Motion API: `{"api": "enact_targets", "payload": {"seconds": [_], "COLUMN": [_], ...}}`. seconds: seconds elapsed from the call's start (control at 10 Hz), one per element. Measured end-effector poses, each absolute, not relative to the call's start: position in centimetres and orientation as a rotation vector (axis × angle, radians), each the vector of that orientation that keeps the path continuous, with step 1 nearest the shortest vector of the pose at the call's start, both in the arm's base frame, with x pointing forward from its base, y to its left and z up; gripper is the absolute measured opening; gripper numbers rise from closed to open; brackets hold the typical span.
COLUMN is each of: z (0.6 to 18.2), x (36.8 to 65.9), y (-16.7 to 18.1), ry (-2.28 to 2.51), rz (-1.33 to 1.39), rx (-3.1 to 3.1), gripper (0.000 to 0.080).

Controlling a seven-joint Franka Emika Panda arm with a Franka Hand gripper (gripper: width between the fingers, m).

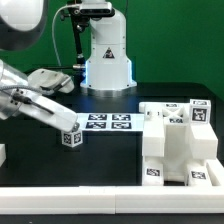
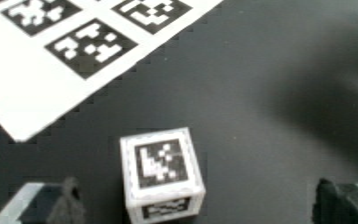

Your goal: Assemble chair

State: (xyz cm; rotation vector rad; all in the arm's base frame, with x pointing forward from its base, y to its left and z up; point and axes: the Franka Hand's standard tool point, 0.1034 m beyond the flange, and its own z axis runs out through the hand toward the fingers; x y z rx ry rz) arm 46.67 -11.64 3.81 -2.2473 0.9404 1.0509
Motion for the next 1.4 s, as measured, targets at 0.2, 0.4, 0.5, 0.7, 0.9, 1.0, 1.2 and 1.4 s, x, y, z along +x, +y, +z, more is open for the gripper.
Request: {"api": "enact_targets", "payload": {"seconds": [0.2,0.4,0.5,0.7,0.9,1.0,1.2,1.4], "z": [3.1,3.1,3.0,1.7,0.7,0.6,0.5,0.6], "x": [46.3,46.3,46.1,44.3,43.3,43.2,43.2,43.2], "y": [-11.2,-11.3,-11.3,-10.8,-10.8,-10.9,-11.0,-11.0], "ry": [0.834,0.841,0.858,0.932,0.975,0.981,0.982,0.983], "rz": [1.022,1.023,1.037,1.147,1.19,1.19,1.188,1.188], "rx": [-2.246,-2.244,-2.234,-2.155,-2.126,-2.127,-2.127,-2.126], "gripper": [0.0649,0.0649,0.0649,0.0649,0.0649,0.0649,0.0636,0.0281]}}
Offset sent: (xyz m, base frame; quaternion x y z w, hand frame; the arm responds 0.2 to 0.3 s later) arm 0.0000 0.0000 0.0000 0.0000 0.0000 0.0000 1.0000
